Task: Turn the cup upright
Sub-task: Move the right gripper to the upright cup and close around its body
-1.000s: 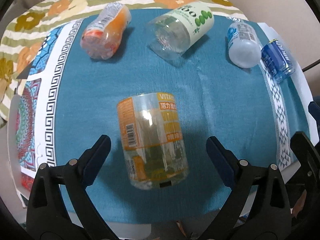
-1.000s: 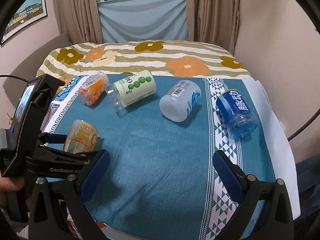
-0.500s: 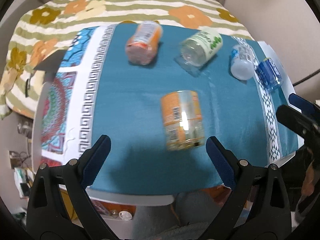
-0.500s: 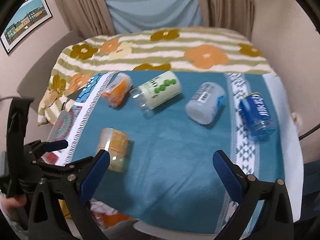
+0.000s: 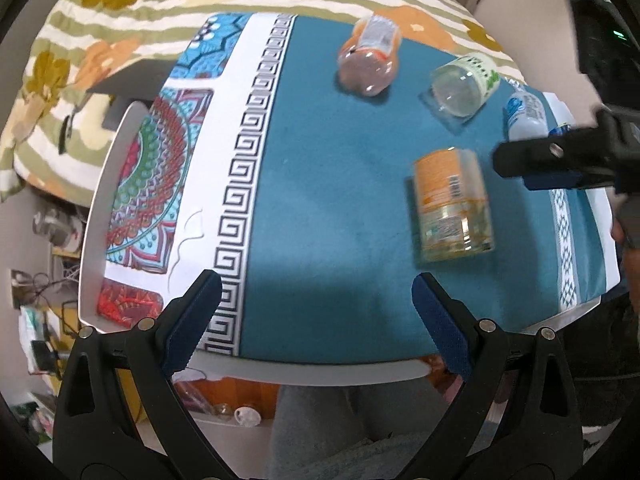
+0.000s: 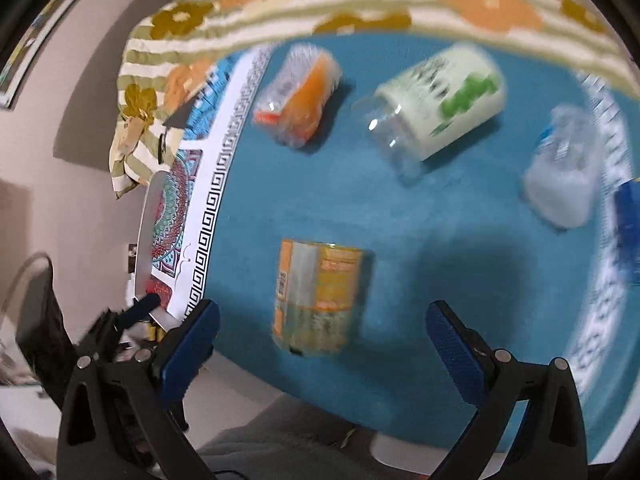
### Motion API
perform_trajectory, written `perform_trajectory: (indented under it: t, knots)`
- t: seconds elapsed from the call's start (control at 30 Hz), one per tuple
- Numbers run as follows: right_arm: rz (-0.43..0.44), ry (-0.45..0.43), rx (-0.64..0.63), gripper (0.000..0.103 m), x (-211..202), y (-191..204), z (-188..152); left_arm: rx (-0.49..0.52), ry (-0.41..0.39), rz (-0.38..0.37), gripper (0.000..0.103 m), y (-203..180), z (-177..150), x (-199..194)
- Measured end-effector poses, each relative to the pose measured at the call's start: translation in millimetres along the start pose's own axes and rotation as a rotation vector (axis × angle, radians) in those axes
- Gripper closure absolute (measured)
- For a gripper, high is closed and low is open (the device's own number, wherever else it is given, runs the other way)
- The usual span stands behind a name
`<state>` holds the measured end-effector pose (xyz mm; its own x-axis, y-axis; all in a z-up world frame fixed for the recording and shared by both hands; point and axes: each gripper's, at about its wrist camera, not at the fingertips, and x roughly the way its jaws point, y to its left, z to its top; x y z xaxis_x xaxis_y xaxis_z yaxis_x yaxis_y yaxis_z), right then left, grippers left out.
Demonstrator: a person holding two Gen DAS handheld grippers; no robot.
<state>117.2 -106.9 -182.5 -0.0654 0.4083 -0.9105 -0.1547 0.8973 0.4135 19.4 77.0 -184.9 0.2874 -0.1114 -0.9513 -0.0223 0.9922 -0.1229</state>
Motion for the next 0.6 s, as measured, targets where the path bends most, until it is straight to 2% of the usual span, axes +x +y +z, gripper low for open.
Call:
perform_trajectory:
  t: [0.07, 0.13, 0.27, 0.33, 0.47, 0.6]
  knots:
    - [0.009, 0.044, 0.021, 0.006, 14.4, 1.0, 7.2, -0.001, 0.006, 0.002, 0.002, 6.9, -0.9, 3.7]
    - [0.006, 0.081, 0.029, 0.016, 26.2, 2.6, 12.5, -0.007, 0.011, 0.000, 0.002, 15.5, -0.5, 7.6]
    - [0.018, 0.131, 0.073, 0.021, 41.8, -0.3, 21.2, -0.025, 0.018, -0.011, 0.002, 31.5, 1.8, 15.7]
    - [0.023, 0.149, 0.087, 0.029, 46.8, -3.5, 25.6, -0.036, 0.024, -0.022, 0.002, 38.7, 3.3, 20.5]
    - [-0.001, 0.171, 0.096, 0.032, 52.1, -6.5, 30.8, -0.039, 0.030, -0.033, 0.002, 43.5, 4.9, 26.2]
    - [0.007, 0.190, 0.113, 0.040, 55.2, -10.9, 31.7, -0.036, 0.038, -0.045, 0.002, 43.2, 5.6, 30.4]
